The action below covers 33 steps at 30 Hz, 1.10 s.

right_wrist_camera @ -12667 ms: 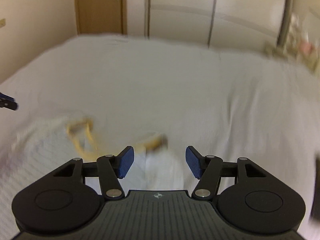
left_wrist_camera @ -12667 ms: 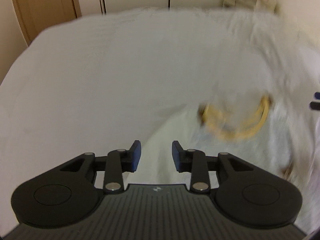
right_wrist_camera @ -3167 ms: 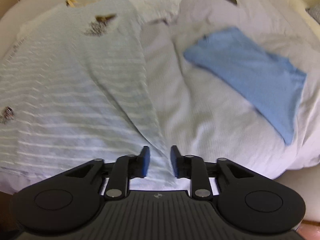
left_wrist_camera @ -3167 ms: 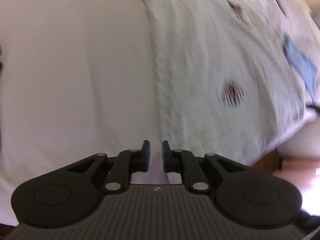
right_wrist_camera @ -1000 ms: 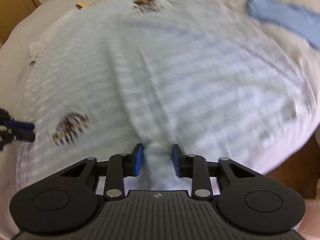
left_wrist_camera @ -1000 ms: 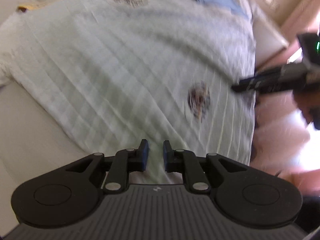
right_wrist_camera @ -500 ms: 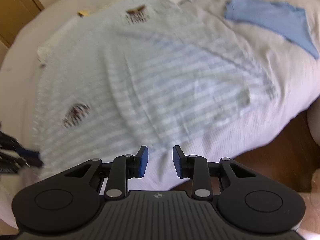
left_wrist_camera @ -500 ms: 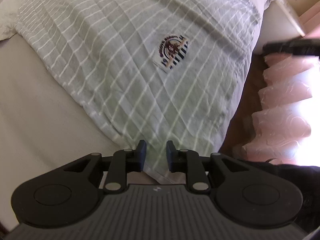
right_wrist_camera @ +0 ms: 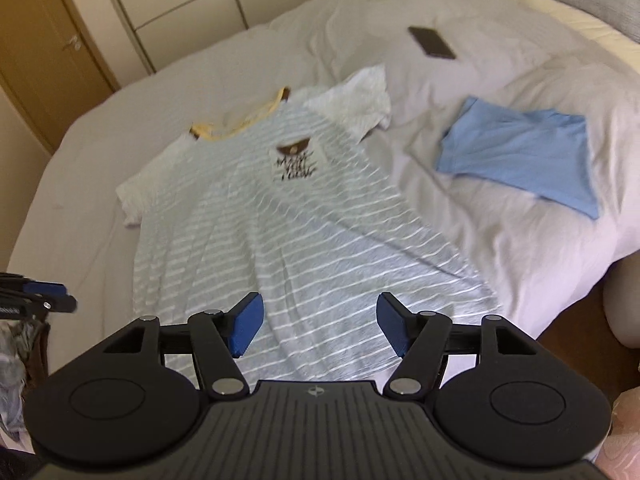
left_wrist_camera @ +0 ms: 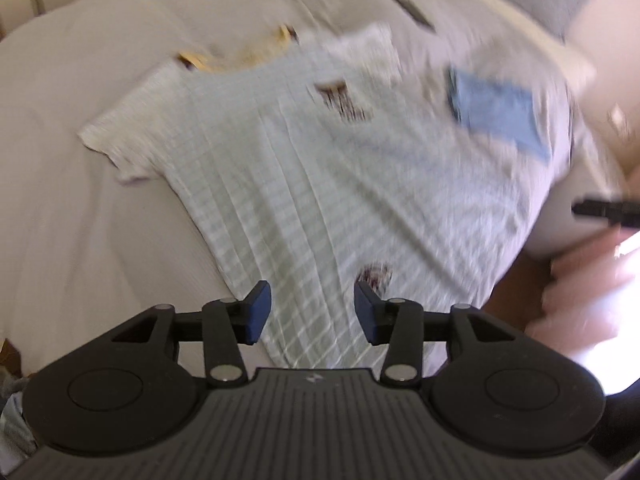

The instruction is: Fold clothes

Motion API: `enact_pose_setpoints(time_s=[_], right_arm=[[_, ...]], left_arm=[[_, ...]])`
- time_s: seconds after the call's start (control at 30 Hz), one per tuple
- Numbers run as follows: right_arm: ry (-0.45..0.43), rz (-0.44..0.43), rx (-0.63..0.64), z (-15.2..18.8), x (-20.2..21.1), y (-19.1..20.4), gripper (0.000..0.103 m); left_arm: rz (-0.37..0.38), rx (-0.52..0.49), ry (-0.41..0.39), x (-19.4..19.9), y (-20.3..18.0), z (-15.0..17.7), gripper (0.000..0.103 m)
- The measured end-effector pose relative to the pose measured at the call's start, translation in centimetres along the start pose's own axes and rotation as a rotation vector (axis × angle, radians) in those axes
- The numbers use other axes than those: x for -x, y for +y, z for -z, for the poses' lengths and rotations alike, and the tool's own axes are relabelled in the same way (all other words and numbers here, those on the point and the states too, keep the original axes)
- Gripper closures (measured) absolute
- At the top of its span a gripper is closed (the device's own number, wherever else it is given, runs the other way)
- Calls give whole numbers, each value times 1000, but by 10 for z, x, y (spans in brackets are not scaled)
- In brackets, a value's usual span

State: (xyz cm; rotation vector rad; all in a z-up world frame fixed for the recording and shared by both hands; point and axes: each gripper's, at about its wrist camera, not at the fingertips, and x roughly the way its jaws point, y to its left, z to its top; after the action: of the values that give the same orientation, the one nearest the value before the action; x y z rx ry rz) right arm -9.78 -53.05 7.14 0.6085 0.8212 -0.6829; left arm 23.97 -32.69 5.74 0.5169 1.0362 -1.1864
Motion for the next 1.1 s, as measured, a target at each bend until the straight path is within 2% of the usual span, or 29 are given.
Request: enact_pose_setpoints(time_s=[0.07,0.17,0.33,0.4,0.57,0.6,0.73,0.83,0.87,0.97,1.1], right_arm=[[-14,10,-1,-1,8,-2,33],[-21,15,-2,-1,8,-9,33],[-13,38,-6,-5,6,-18,33],[-15,48,15,-8,5,-18,34],[-24,86,36,-24,-6,-27,34],[-27,86,42,-29,-10,-30,34],[21,77,120,-56,-50,-46,35],[68,39,232,-81,-101,-58,36],[85,21,271,-90,-120,-62,36],[128,-69,388,-113,-179,-68,53],[217,-194,550,-129,-246,-65,55]], left_arm=[[-8,42,-42,15,0,-3,53],[-5,80,-65,22,-7,-2,52],[19,17,-63,8,-29,2,50],[60,6,-50,-6,-37,1,50],[128,-113,-25,-45,-64,-18,50],[122,-131,-16,-53,-70,-24,50],[121,-162,1,-79,-92,-44,49],[90,-156,16,-103,-105,-57,49],[67,-144,25,-114,-110,-61,49],[8,-58,58,-140,-119,-70,49],[-39,50,136,-184,-133,-70,51]])
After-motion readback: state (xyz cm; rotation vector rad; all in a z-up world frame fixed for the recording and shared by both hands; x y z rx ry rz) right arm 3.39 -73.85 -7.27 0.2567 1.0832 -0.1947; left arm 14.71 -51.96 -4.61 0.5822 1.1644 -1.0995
